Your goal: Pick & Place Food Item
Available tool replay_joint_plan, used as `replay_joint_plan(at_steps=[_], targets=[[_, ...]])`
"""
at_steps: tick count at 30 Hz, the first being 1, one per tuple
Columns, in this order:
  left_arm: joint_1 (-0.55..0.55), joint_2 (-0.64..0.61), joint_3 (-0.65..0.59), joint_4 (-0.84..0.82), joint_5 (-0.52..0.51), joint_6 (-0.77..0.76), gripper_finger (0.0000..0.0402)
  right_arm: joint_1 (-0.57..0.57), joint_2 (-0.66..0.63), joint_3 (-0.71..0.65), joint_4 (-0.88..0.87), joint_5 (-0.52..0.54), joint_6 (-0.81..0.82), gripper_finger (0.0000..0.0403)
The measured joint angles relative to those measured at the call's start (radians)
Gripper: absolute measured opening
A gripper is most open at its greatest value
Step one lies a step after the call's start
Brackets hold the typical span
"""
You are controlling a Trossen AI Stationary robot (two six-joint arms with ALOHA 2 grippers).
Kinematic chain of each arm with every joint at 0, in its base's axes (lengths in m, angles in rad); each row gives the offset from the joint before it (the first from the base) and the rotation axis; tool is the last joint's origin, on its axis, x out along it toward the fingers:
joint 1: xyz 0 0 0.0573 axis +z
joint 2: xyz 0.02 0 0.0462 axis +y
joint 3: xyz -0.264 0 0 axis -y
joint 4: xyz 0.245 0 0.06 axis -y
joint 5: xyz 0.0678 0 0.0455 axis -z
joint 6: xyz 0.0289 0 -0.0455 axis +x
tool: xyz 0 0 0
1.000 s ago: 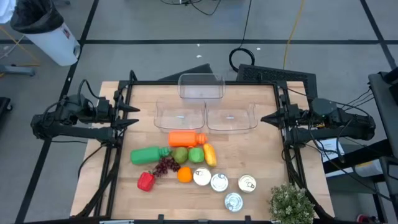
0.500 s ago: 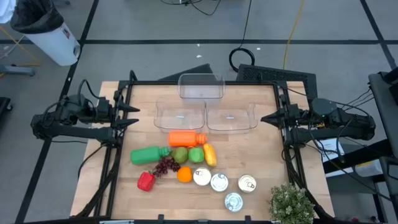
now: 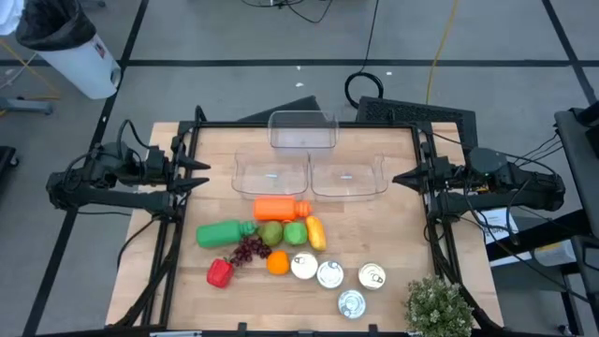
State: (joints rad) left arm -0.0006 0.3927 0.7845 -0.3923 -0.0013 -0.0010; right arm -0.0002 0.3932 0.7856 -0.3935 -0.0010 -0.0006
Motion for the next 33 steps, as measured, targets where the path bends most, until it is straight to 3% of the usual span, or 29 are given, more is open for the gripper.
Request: replay_joint_plan(at_steps=[23,33], targets=[[0.000,0.000,0.000,0.000,0.000,0.000,0.0209,0.000,0.000,0.000,0.000,0.000,0.001,0.0000],[0.000,-0.004,-0.041,0.005,-0.009,0.131,0.0189,0.000,0.000,0.000,0.050,0.000,0.223,0.0000]])
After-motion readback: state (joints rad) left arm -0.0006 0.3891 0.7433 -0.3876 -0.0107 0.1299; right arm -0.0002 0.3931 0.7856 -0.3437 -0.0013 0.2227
